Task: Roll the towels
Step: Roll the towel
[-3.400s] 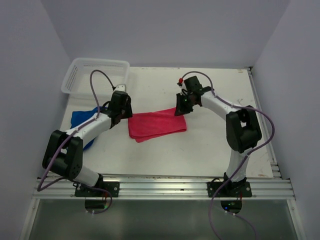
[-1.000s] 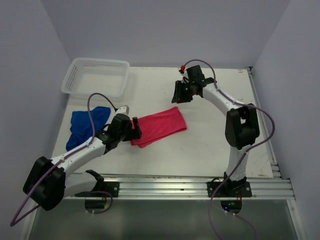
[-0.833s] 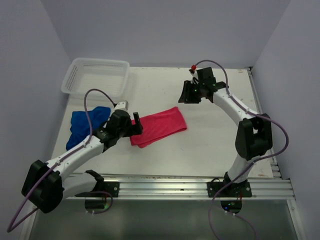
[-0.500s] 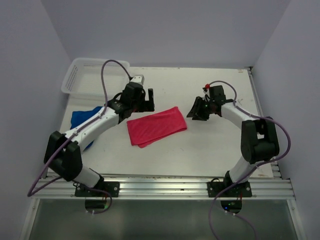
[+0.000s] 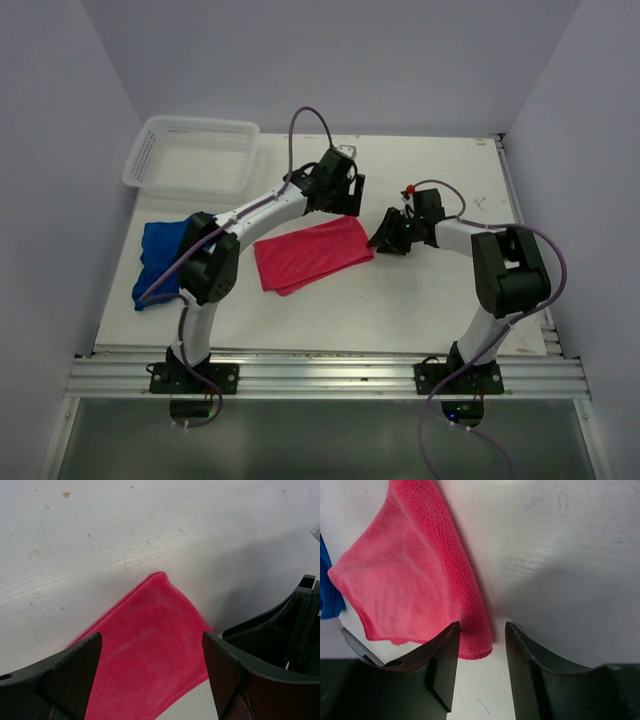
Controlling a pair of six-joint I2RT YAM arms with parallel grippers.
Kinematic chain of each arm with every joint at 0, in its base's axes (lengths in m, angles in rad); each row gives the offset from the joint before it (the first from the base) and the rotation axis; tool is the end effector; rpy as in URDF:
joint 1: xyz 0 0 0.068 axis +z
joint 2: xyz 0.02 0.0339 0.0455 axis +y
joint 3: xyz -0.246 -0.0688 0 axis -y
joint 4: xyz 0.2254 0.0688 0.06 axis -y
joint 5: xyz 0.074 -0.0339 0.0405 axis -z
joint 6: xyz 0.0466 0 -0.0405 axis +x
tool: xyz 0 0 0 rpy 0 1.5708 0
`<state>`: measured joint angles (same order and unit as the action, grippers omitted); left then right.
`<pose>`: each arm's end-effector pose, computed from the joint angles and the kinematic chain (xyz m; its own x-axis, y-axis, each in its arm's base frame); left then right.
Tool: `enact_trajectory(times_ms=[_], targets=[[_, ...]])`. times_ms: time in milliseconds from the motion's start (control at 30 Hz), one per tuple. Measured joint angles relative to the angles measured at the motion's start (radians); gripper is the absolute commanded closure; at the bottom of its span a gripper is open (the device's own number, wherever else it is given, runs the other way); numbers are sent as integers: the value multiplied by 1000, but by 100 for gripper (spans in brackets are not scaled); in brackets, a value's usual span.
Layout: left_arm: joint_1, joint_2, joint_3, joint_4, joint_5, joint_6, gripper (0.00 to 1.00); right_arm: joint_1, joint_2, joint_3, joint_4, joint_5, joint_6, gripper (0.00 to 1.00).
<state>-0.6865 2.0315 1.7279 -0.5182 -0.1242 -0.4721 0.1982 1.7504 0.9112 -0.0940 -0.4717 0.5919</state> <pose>0.3473 -0.2771 0.2357 -0.7609 0.0401 -0.6477 0.2444 0.9423 -0.2288 0.3173 0.0853 0.1351 -0.8996 0.3263 -0.2903 0.0739 0.7689 0.6351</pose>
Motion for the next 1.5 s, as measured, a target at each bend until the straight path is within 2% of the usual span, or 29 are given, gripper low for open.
enact_trajectory(times_ms=[267,500,700,933,1500], targets=[[-45,143,118,-66,0,-40,22,19,31,-31,88,-37,37,61],[-46,250,263,-111,-23,-99,27,45,31,-63,131,-35,44,79],[-46,356,391,-147,-38,-145,31,57,26,-101,192,-35,55,83],[-47,379,358,-182,-65,-174,32,67,10,-135,244,-13,72,87],[-60,352,330,-188,-141,-198,33,89,10,-176,328,-10,105,89]])
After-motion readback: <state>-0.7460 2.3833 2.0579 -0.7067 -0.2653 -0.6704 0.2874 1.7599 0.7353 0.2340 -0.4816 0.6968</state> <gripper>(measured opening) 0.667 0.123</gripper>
